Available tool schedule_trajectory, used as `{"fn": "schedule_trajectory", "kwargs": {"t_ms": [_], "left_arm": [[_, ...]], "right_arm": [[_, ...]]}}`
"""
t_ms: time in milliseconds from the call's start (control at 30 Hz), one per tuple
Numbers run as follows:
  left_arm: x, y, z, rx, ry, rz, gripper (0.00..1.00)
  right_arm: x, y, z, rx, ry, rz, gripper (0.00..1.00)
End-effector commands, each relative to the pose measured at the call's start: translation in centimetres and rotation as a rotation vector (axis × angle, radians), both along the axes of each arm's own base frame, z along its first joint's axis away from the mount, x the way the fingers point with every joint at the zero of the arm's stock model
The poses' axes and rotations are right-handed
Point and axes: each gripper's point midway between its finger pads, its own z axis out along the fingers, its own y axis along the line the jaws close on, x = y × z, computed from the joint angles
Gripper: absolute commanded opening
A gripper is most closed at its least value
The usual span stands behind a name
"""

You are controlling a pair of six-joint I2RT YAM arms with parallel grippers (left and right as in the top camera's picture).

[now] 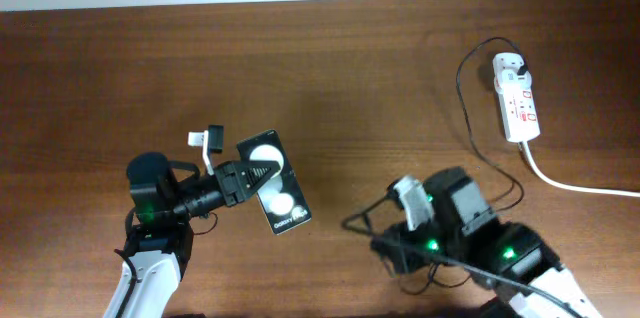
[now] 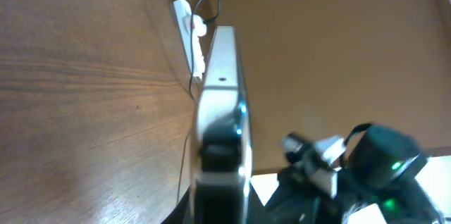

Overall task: Plug charger to phone and switch on socket
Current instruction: 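Push the cable plug into the phone's bottom port with the right gripper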

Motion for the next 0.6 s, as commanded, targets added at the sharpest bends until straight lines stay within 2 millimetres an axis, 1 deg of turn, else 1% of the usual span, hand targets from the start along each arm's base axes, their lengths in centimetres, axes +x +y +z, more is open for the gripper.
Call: {"fn": "schedule_trajectory", "kwargs": {"t_ms": [0, 67, 133, 200, 233, 300, 367, 400, 500, 567], "left_arm": [[0.3, -0.1, 2.6, -0.039, -0.069, -0.019, 0.0], [0.8, 0.0, 4.0, -0.058, -0.114, 0.003, 0.0], [1.0, 0.1, 4.6, -0.073, -0.12, 0.016, 0.0], [1.2, 0.2, 4.7, -0.09, -0.085, 0.033, 0.0], [1.3, 0.3, 4.7, -0.104, -0.054, 0.043, 0.0], [1.3, 0.2, 4.7, -0.113, -0.035, 0.042, 0.0], [0.8, 0.0, 4.7, -0.134, 0.01, 0.012, 0.0], [0.6, -0.1, 4.7, -0.142, 0.027, 0.003, 0.0], [0.5, -0.1, 4.7, -0.143, 0.03, -0.002, 0.0], [0.4, -0.2, 4.7, -0.147, 0.041, -0.007, 0.0]], "right_arm": [[-2.5, 2.4, 0.9, 0.085, 0.007, 0.124, 0.04], [-3.4, 4.0, 1.6, 0.116, -0.008, 0.167, 0.04], [-3.6, 4.9, 1.4, 0.083, -0.012, 0.113, 0.04], [-3.6, 6.6, 2.2, 0.098, -0.084, 0.091, 0.04], [-3.2, 7.8, 3.2, 0.126, -0.168, 0.087, 0.04], [-2.7, 8.8, 4.1, 0.158, -0.203, 0.028, 0.04], [-2.6, 9.4, 4.6, 0.181, -0.22, 0.03, 0.04], [-2.1, 9.5, 4.7, 0.183, -0.236, 0.015, 0.04], [-1.2, 9.2, 4.6, 0.16, -0.275, -0.023, 0.04], [-1.1, 9.3, 4.6, 0.162, -0.279, -0.022, 0.04]]}}
